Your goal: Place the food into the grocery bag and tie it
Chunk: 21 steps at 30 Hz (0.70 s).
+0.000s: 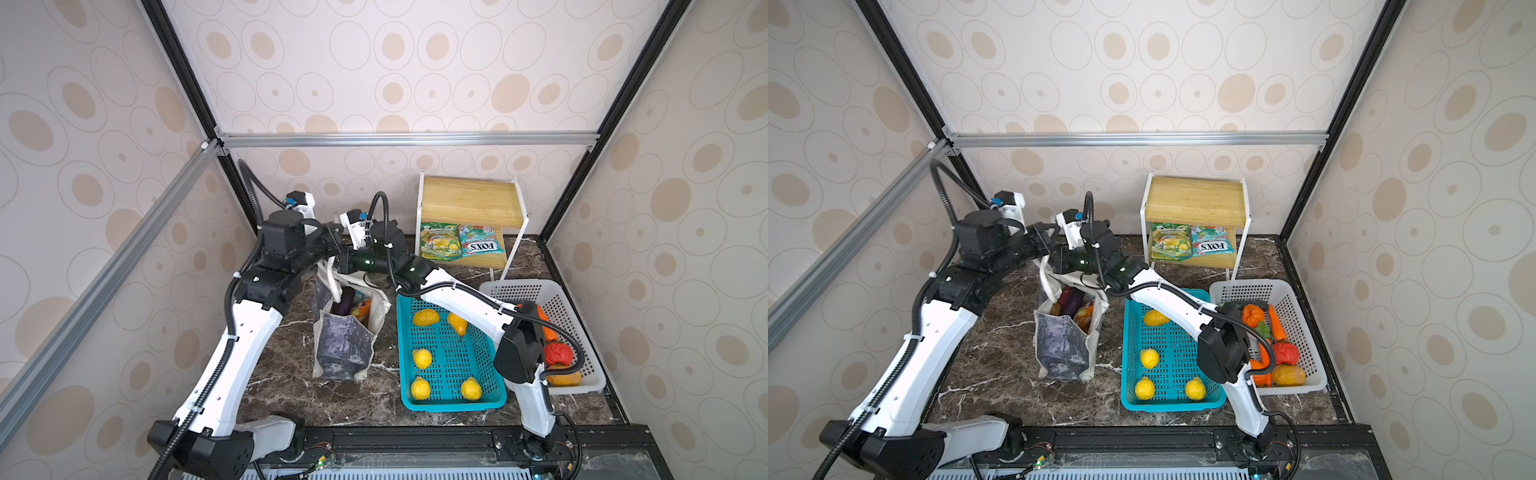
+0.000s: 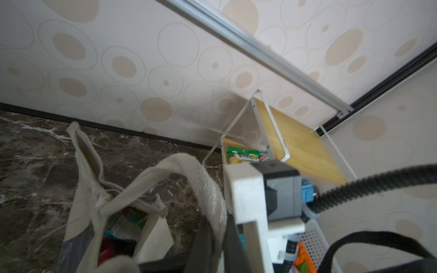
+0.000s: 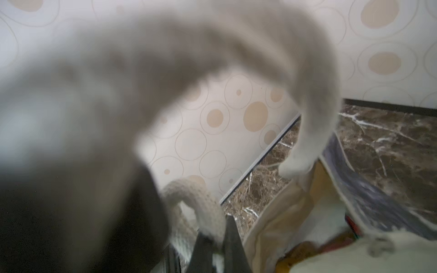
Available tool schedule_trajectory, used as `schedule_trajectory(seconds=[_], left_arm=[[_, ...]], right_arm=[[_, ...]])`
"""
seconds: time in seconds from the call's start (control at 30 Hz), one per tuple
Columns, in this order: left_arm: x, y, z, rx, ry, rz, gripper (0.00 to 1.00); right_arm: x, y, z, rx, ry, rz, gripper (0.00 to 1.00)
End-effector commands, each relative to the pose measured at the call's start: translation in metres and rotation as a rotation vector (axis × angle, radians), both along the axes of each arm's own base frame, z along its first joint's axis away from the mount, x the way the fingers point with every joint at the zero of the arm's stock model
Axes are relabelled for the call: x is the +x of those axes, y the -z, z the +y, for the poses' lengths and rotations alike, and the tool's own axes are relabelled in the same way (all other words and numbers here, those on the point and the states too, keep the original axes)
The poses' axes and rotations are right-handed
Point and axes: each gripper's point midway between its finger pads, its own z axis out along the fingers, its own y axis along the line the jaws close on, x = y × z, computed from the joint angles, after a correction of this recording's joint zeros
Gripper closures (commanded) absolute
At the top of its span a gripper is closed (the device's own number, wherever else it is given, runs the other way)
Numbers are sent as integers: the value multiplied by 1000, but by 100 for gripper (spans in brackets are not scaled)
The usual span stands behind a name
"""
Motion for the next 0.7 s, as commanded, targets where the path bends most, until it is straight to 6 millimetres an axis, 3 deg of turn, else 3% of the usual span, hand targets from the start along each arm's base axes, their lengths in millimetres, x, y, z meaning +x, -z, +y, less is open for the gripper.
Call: schedule_trajectory(seconds=[0.0,0.07,0.2,0.43,0.53,0.67], left_arm=[[-14,-21,-30,59,102,-41,100],[-17,-21,-36,63,118,-35,100],[-26,-27,-30,57,94,-51,95],[-37,-28,-20,87,76,-33,83],[-42,-33,-13,96,54,-47,66],[-47,-44,-6,99,34,-77,55]], right_arm=[[-1,-10,23,122,-42,36,100],[8,-20,22,207,-25,57,100],[32,-36,12,341,33,85,100],[55,-54,12,398,76,71,100],[53,-60,7,402,68,68,100],[45,-65,-3,381,79,39,100]])
